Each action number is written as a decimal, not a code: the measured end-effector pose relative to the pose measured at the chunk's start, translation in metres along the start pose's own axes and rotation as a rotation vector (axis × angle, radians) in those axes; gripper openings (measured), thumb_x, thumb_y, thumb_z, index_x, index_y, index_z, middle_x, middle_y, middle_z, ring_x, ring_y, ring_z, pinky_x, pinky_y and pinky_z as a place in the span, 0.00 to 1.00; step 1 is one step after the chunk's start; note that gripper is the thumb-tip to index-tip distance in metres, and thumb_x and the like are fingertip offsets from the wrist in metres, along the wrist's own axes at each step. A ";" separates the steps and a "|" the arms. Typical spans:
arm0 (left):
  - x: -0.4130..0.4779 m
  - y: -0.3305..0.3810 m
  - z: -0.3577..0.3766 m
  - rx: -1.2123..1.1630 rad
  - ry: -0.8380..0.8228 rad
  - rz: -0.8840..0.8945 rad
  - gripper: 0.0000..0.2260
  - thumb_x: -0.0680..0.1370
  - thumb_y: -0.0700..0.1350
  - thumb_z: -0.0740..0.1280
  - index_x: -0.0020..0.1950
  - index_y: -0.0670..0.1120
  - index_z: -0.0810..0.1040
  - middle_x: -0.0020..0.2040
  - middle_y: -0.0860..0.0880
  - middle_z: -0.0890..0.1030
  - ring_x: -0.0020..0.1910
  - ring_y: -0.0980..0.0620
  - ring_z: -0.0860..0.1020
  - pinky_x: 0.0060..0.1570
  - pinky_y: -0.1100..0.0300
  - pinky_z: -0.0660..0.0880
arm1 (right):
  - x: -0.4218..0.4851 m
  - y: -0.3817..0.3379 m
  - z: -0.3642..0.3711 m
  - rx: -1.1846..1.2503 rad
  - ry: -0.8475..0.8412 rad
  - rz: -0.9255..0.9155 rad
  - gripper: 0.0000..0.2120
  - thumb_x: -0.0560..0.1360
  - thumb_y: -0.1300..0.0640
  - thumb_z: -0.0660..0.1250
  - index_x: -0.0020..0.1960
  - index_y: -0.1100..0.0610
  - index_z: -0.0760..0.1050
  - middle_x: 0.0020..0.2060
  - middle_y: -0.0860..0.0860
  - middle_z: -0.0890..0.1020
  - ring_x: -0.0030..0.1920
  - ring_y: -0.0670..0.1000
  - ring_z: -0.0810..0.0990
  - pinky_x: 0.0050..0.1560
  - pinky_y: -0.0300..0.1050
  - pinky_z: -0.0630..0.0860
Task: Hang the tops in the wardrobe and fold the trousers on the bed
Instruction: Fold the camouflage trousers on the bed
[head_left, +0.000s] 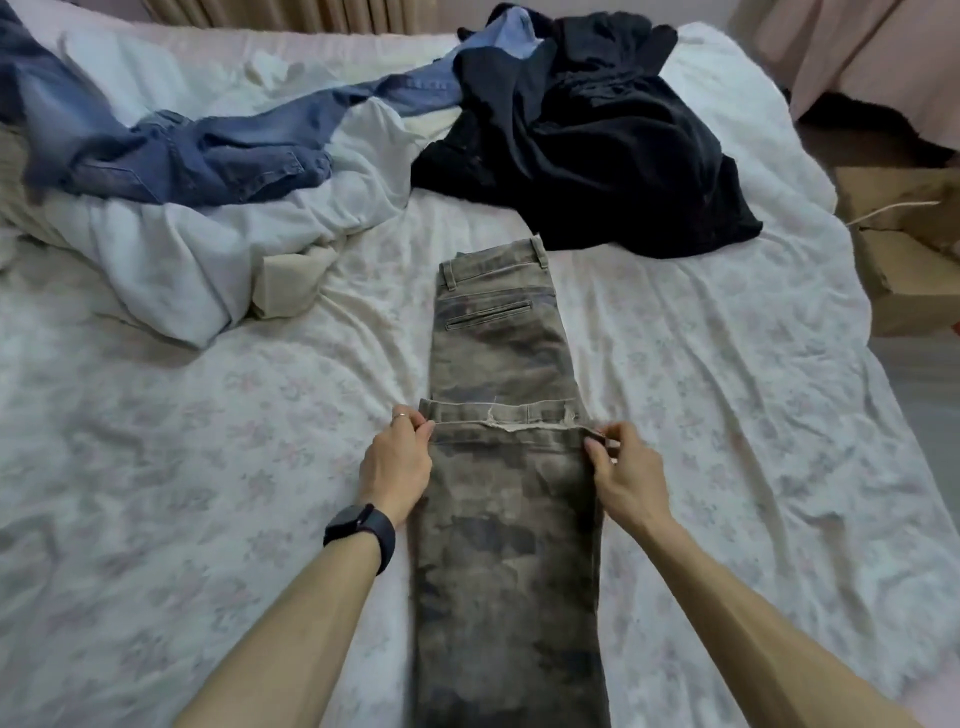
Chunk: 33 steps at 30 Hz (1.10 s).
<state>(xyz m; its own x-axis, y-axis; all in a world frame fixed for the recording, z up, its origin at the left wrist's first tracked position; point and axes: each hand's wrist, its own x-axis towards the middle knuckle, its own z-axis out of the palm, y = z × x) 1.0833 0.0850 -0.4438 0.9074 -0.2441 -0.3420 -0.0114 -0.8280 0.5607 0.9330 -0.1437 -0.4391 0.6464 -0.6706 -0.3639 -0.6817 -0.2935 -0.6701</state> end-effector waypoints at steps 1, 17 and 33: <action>0.007 0.000 0.002 0.044 0.000 0.008 0.08 0.85 0.52 0.59 0.51 0.49 0.69 0.41 0.49 0.78 0.39 0.46 0.77 0.37 0.50 0.75 | 0.007 0.000 0.003 0.010 0.014 0.021 0.03 0.81 0.54 0.67 0.51 0.51 0.73 0.44 0.44 0.80 0.49 0.49 0.80 0.48 0.44 0.71; 0.051 -0.020 0.031 -0.326 0.030 -0.201 0.11 0.81 0.56 0.67 0.57 0.50 0.74 0.38 0.66 0.79 0.38 0.71 0.77 0.32 0.76 0.68 | 0.065 0.000 0.025 0.073 0.010 0.099 0.10 0.75 0.42 0.72 0.50 0.46 0.77 0.43 0.39 0.81 0.45 0.39 0.79 0.42 0.38 0.71; 0.206 0.082 -0.036 -0.453 0.175 -0.082 0.09 0.78 0.55 0.70 0.52 0.53 0.75 0.41 0.61 0.78 0.46 0.55 0.78 0.42 0.66 0.69 | 0.212 -0.127 0.005 0.156 0.186 -0.104 0.06 0.77 0.46 0.70 0.47 0.48 0.78 0.41 0.41 0.81 0.46 0.46 0.80 0.49 0.45 0.73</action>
<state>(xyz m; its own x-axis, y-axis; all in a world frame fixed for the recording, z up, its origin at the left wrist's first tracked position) 1.2846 -0.0148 -0.4412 0.9549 -0.0667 -0.2893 0.2121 -0.5286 0.8220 1.1587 -0.2455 -0.4339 0.6265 -0.7601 -0.1725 -0.5445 -0.2684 -0.7946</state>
